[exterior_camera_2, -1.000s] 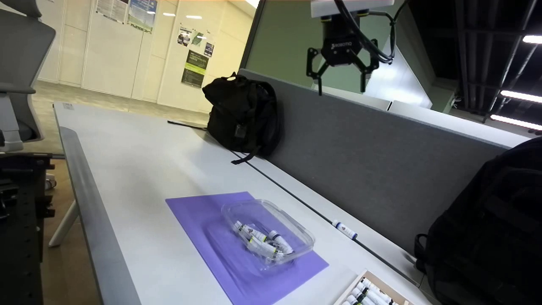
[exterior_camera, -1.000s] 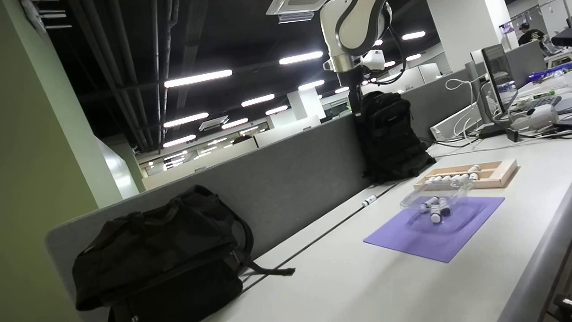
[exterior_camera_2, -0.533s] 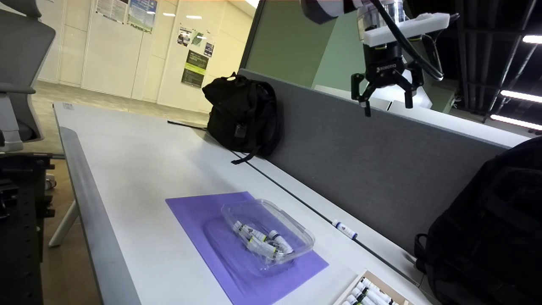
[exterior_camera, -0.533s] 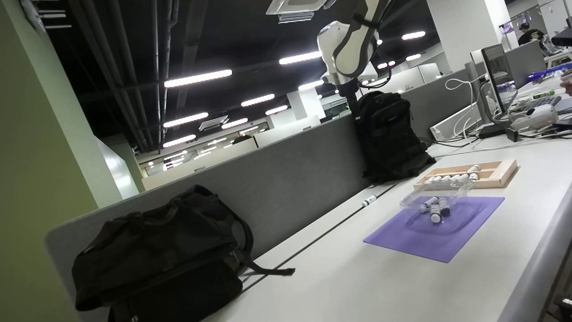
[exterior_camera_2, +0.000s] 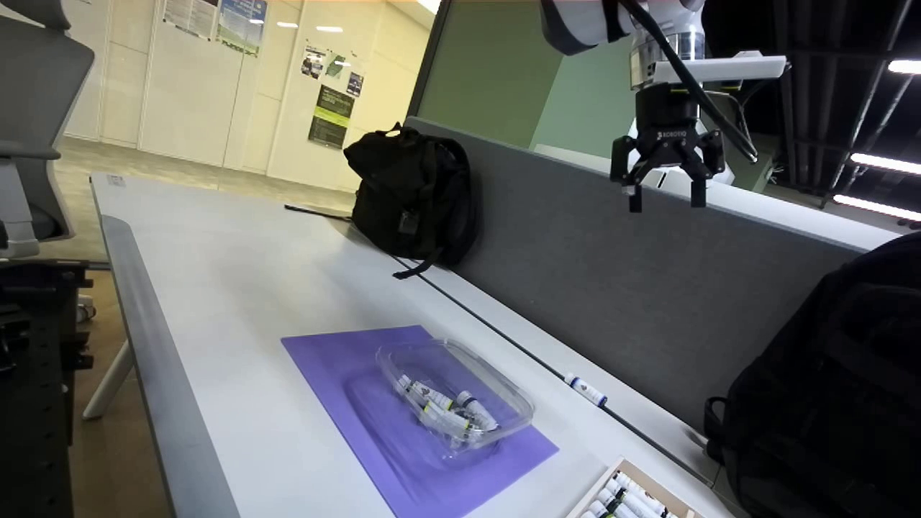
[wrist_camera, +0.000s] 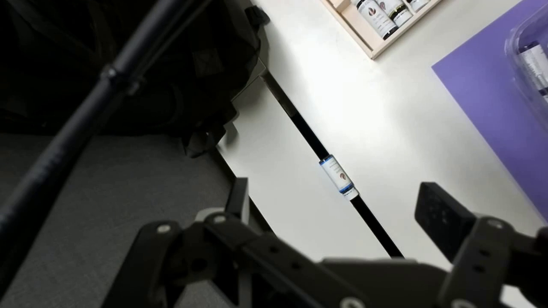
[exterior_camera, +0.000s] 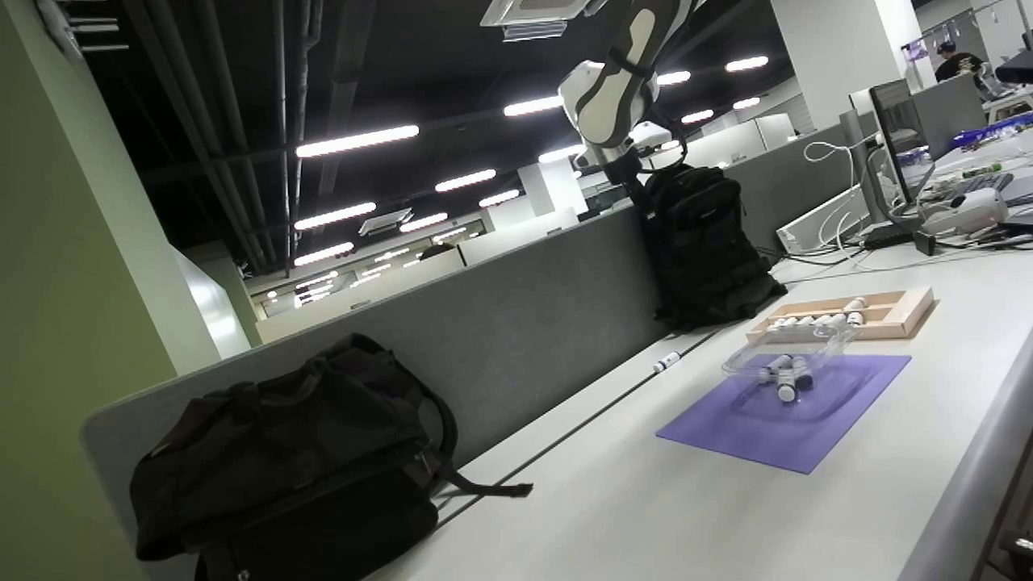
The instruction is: Get the object from the table and put it in the upper half of the box
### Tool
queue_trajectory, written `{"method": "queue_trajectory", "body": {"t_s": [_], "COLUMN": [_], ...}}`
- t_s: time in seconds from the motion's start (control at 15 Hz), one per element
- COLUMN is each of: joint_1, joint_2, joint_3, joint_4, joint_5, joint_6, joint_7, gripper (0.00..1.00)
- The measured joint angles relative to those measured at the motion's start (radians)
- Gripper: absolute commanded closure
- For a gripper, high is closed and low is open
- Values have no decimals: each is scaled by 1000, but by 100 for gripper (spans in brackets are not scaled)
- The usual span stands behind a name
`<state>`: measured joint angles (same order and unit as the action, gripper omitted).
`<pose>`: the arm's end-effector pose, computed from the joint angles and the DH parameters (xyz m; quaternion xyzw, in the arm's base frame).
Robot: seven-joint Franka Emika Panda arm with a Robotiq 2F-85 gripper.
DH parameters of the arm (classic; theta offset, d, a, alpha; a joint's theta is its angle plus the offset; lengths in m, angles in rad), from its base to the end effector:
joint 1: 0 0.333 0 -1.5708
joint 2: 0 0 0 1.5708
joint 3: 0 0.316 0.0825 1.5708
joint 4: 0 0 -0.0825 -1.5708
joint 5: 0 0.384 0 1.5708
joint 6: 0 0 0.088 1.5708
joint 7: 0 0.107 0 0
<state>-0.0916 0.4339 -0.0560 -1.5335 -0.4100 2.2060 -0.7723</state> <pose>0.6969 -0.1112 0.4329 0.8907 0.3972 0.0205 0.2202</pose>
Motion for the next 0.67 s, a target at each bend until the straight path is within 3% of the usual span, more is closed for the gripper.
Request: {"method": "queue_trajectory", "body": {"t_s": [0.47, 0.67], "joint_1": [0, -10], "joint_2": [1, 26], "joint_3": [0, 7], "joint_4": [0, 5], "joint_5": [0, 18], "joint_6": [-1, 13], "joint_7": [-3, -111], "gripper": [0, 0]}}
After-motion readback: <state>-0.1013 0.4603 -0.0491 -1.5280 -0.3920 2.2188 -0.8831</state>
